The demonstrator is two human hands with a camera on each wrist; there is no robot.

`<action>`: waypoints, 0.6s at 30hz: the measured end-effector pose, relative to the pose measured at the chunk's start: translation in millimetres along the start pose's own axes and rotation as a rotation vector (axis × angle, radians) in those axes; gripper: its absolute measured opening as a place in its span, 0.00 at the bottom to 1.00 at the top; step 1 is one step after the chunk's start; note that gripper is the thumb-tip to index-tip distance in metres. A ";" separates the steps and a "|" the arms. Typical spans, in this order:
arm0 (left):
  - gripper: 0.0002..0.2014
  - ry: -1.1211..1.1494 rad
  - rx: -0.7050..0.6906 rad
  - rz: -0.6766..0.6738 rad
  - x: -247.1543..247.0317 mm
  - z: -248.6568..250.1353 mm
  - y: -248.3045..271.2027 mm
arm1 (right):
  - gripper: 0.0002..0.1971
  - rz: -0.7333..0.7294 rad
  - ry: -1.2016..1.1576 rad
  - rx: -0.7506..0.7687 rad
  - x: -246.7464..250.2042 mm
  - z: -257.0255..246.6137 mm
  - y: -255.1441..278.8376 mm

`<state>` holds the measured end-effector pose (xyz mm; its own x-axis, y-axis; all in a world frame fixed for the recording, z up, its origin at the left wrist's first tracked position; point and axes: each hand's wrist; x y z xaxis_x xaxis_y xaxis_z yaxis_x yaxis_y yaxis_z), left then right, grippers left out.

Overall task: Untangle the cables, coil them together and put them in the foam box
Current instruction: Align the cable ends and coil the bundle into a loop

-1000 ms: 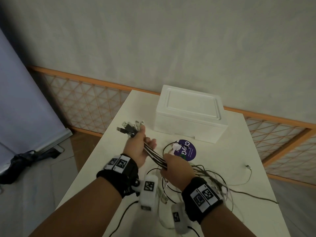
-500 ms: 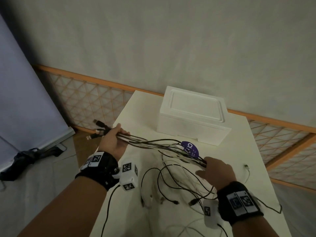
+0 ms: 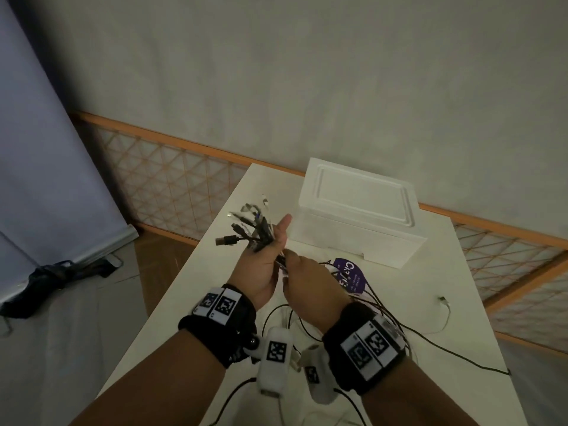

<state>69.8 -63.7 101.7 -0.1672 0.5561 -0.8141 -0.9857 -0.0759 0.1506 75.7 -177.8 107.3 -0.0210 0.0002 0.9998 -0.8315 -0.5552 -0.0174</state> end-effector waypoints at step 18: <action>0.11 -0.556 -0.018 -0.058 21.5 -3.4 10.1 | 0.33 -0.033 -0.610 -0.222 30.6 -18.7 -10.7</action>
<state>56.2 -55.3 83.8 -0.0804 0.9124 -0.4013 -0.9940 -0.0435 0.1002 73.6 -156.3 137.8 0.2708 -0.4942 0.8261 -0.9228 -0.3776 0.0766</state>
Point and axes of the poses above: each hand's wrist, its own y-axis away from the middle knuckle, its own x-axis out of the back of the hand, z = x × y, and after that the axes turned 15 degrees about y, right-handed
